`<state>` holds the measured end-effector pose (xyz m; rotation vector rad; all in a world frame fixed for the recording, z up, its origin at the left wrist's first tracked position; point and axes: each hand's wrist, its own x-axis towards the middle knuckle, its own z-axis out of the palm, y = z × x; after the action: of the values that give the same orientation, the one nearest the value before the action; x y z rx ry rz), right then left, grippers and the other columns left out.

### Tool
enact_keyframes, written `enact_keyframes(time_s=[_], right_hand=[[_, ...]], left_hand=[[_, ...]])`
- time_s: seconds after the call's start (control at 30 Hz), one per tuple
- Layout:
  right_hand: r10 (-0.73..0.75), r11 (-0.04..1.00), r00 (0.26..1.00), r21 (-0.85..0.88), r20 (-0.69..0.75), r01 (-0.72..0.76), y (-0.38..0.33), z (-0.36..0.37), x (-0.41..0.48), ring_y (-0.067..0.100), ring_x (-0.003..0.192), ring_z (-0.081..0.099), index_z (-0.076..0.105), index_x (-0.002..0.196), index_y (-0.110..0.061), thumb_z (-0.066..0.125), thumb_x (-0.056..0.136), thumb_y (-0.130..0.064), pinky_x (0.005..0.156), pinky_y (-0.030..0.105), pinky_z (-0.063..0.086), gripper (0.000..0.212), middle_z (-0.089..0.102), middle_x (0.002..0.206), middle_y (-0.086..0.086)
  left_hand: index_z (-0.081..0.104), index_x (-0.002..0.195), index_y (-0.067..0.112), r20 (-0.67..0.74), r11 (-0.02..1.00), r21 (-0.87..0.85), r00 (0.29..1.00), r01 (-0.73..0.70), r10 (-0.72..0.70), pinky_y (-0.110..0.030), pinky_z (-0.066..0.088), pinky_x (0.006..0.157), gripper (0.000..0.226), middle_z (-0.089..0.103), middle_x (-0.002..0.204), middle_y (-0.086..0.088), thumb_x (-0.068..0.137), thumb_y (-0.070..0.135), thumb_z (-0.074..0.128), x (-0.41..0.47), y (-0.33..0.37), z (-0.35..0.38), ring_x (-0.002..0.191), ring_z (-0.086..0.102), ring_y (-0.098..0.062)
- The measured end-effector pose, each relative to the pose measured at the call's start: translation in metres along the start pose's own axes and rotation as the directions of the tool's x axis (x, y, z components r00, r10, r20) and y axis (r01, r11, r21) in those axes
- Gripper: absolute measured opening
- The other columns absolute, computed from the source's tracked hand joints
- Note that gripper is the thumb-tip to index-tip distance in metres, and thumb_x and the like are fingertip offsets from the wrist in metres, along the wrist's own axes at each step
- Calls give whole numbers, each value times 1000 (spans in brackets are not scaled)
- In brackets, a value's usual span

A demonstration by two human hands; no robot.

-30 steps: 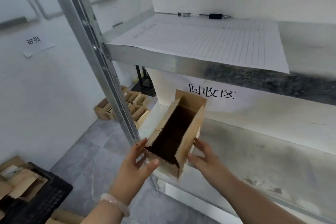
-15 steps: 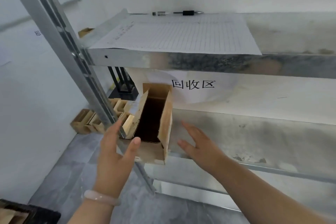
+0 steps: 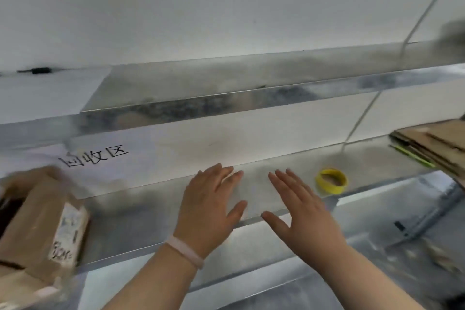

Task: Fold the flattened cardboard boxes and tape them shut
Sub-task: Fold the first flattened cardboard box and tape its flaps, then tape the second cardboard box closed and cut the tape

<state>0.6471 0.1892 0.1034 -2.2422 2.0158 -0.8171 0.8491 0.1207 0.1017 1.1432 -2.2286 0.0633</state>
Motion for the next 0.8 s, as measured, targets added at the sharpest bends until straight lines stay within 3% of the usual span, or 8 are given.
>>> enact_keyframes(time_s=[0.23,0.53,0.63,0.8], right_hand=[[252,934,966,-244,-58,-259,169,-111,-70,-2,145,-17,1,155,-39,33,91,-68,114,18,-12,77,-5,159,-22],[506,785,847,-320,-163,-530,329,-179,-118,-15,126,-43,-21,145,-44,35,92,-69,101,11,-30,80,-18,153,-24],[548,768,824,-304,-145,-564,383,-182,-113,-14,127,-42,-22,143,-45,31,92,-71,102,11,-30,79,-20,153,-25],[633,739,765,-201,-120,-643,473,-187,-85,-7,140,-20,-12,152,-42,34,92,-69,114,22,-12,80,-10,160,-23]], left_hand=[[59,128,25,-4,959,-198,978,-204,208,-41,41,104,50,58,130,5,83,48,54,87,178,102,124,50,-19],[60,128,20,54,851,-383,912,-358,408,-40,48,94,51,59,125,2,84,46,57,166,334,208,117,55,-21],[59,129,20,94,843,-405,900,-356,425,-37,48,94,51,59,124,3,85,47,56,196,359,251,116,55,-19],[56,132,24,177,838,-453,891,-304,419,-35,47,97,54,56,129,8,86,51,48,256,388,324,121,51,-13]])
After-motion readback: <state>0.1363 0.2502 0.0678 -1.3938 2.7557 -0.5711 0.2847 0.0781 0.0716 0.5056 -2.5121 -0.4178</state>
